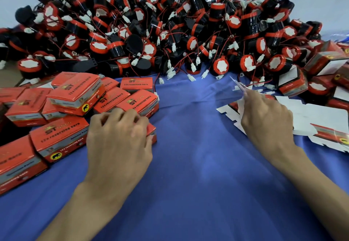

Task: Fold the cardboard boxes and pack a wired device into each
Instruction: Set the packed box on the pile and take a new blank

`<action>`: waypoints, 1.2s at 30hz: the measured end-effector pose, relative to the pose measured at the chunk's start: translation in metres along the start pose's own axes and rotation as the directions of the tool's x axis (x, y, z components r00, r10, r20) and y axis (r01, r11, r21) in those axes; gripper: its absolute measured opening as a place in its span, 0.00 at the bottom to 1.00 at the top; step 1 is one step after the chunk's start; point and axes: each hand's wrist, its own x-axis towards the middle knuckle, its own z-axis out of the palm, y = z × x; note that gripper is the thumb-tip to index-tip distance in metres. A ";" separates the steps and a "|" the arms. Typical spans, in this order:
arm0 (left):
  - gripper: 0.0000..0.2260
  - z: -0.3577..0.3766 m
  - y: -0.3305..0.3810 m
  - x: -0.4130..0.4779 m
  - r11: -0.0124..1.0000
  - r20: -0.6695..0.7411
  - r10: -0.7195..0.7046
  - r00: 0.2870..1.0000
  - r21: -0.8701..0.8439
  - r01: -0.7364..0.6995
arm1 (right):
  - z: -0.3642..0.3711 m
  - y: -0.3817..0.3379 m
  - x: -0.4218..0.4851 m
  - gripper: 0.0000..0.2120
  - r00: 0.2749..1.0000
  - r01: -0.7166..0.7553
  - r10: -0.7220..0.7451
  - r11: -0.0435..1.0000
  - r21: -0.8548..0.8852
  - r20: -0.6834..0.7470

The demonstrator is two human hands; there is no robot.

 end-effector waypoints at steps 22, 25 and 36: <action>0.17 0.031 0.028 -0.009 -0.073 0.277 -0.126 0.953 -0.960 0.269 | -0.014 -0.060 -0.029 0.20 0.813 0.332 -0.577 0.575 0.748 0.083; 0.17 0.029 0.033 -0.009 0.185 0.198 -0.152 0.968 -0.957 0.225 | -0.012 -0.060 -0.033 0.30 0.914 0.177 -0.371 0.726 0.665 0.162; 0.21 0.029 0.034 -0.012 0.469 0.011 0.077 0.997 -0.883 -0.027 | -0.006 -0.066 -0.034 0.38 0.934 -0.154 -0.208 0.504 0.850 0.292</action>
